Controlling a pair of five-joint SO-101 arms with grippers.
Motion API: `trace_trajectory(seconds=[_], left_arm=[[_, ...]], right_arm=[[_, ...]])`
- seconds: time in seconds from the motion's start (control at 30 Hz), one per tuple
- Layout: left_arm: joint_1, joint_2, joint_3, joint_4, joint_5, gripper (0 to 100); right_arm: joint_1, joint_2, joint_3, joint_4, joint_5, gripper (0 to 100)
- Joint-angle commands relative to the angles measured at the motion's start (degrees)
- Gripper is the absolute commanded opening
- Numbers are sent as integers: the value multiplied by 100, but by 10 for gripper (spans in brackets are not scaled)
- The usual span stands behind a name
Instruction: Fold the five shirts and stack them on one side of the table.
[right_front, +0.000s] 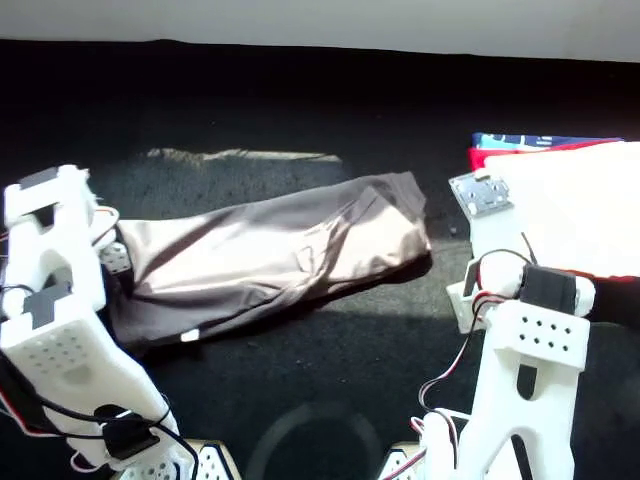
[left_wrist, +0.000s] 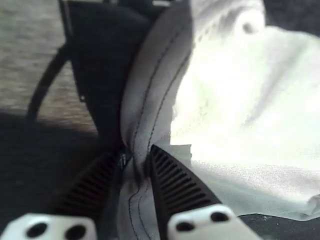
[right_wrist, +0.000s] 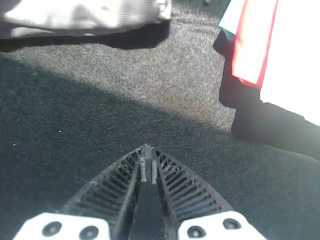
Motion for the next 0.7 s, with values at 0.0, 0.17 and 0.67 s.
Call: trace_trajectory(seconds=[0.0,0.17,0.67], left_arm=[[-1130,-40,-1077,580,-545,10],[-1859,-31,-2413,1407,-1143,10],[-585,-1393,-1235,1785,-1257,10]], right_arm=[[365,-356,945,-778,62,6],[620,-716,2097,-1727,62,6],[637,-1684,5341,-4224,18,6]])
